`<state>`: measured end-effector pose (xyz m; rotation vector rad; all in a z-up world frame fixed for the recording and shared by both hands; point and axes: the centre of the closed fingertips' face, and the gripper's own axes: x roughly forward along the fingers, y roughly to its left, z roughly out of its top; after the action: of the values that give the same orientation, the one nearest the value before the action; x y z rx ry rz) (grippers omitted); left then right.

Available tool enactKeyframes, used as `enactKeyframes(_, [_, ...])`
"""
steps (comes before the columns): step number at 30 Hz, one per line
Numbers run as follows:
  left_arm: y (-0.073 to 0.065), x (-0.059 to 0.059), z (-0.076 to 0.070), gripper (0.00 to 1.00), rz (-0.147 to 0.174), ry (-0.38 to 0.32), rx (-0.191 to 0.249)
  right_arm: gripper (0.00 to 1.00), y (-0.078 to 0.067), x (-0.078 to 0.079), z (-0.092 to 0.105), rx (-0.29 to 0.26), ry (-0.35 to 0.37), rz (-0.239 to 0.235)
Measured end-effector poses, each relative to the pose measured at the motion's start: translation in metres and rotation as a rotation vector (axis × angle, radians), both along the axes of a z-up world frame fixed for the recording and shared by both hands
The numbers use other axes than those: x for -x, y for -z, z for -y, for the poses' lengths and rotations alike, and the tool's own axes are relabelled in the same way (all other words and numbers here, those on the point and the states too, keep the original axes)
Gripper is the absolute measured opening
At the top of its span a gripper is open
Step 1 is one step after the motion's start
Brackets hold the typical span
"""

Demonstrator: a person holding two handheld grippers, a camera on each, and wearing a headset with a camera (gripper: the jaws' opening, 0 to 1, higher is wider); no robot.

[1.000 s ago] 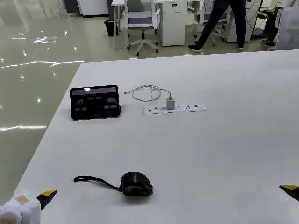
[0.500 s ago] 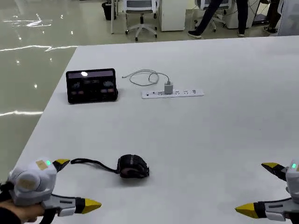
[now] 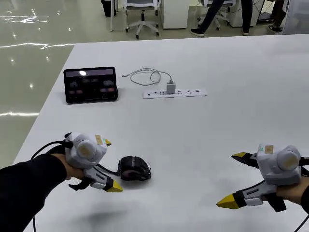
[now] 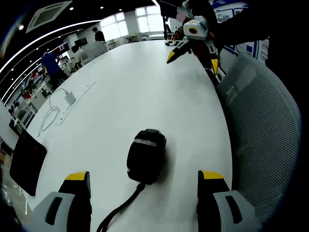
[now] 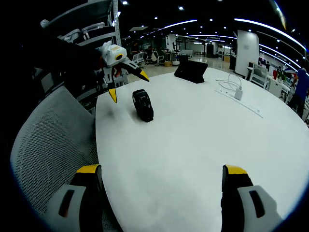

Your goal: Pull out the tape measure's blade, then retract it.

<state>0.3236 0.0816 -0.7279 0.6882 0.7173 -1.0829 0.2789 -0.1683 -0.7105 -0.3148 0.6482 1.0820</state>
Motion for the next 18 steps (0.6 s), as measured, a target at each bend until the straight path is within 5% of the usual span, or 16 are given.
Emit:
enactKeyframes(3, [0.004,-0.006,0.008,0.87,-0.008,0.036,-0.023,1.00,-0.006,-0.005,-0.011,-0.014,-0.048,0.056])
enactKeyframes(7, [0.008,-0.011,0.019,0.83,-0.024,0.082,-0.050,1.00,-0.004,-0.012,-0.020,0.016,-0.083,0.070])
enactKeyframes(14, [0.028,-0.010,0.033,0.55,-0.065,0.138,-0.130,0.99,-0.002,-0.024,-0.051,0.040,-0.164,0.093])
enactKeyframes(17, [0.033,-0.011,0.030,0.36,-0.029,0.177,-0.184,0.97,-0.001,-0.028,-0.066,0.052,-0.186,0.081])
enactKeyframes(18, [0.033,-0.002,0.042,0.33,-0.058,0.243,-0.140,0.95,-0.002,-0.029,-0.070,0.051,-0.197,0.076])
